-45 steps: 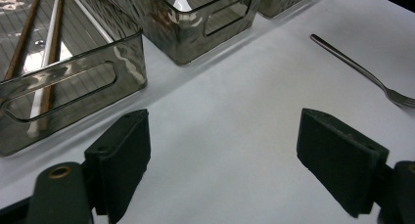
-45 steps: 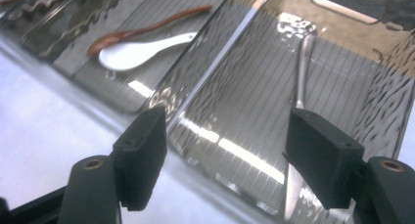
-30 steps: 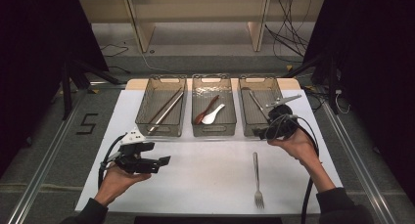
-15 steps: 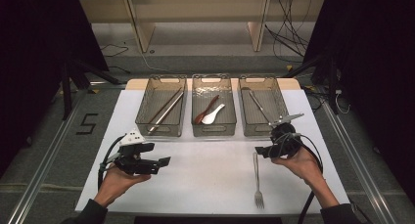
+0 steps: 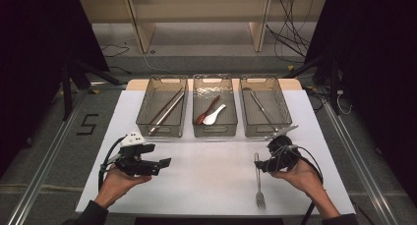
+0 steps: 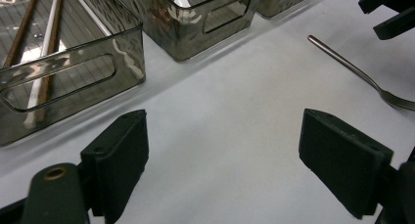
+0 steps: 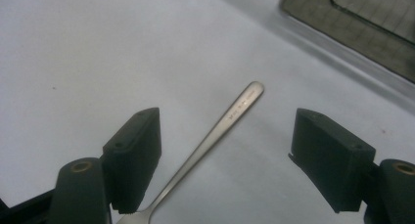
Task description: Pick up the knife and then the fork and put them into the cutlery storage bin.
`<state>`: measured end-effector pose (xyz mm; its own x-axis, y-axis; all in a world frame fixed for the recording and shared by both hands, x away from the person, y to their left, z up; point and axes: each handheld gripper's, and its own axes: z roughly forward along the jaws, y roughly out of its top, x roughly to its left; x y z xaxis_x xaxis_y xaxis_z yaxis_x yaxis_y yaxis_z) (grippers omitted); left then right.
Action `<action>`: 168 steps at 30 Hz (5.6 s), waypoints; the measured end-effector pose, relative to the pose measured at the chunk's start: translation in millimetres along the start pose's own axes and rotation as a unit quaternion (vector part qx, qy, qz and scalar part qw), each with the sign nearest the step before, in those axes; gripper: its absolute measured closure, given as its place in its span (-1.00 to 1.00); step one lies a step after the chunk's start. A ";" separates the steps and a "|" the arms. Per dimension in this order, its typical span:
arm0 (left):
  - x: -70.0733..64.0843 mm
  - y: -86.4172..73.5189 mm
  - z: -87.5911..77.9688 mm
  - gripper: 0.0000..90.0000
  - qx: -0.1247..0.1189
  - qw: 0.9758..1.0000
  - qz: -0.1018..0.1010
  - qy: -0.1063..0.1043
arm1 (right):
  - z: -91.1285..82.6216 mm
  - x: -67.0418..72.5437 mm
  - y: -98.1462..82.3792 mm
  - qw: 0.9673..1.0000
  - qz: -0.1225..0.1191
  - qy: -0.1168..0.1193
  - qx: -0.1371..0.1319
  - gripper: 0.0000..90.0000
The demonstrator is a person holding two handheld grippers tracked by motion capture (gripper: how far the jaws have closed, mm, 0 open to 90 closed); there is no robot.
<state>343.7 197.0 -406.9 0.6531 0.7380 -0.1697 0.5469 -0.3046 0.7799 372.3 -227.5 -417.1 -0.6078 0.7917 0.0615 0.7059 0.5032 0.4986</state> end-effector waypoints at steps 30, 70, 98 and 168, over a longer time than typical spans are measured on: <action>-0.6 -0.5 1.5 -0.59 0.004 1.000 0.005 0.001 | 23.2 17.2 -8.6 0.996 -0.035 -0.011 0.080 -0.34; -1.7 -2.0 3.4 -0.59 0.011 1.000 0.008 0.003 | 40.4 25.6 -10.9 0.982 -0.094 -0.003 0.162 0.45; -1.1 -2.0 3.5 -0.59 0.015 1.000 0.011 0.002 | 36.3 17.9 -10.5 0.983 -0.102 0.004 0.152 0.89; 0.6 -2.1 2.8 -0.59 0.008 1.000 0.008 0.003 | -31.4 -66.5 67.4 0.998 -0.012 -0.043 -0.039 0.90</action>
<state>344.4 196.4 -410.2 0.6583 0.7371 -0.1529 0.5443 -0.3258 0.7731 448.9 -257.0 -360.5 -0.5875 0.8089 -0.0245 0.6592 0.4959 0.5653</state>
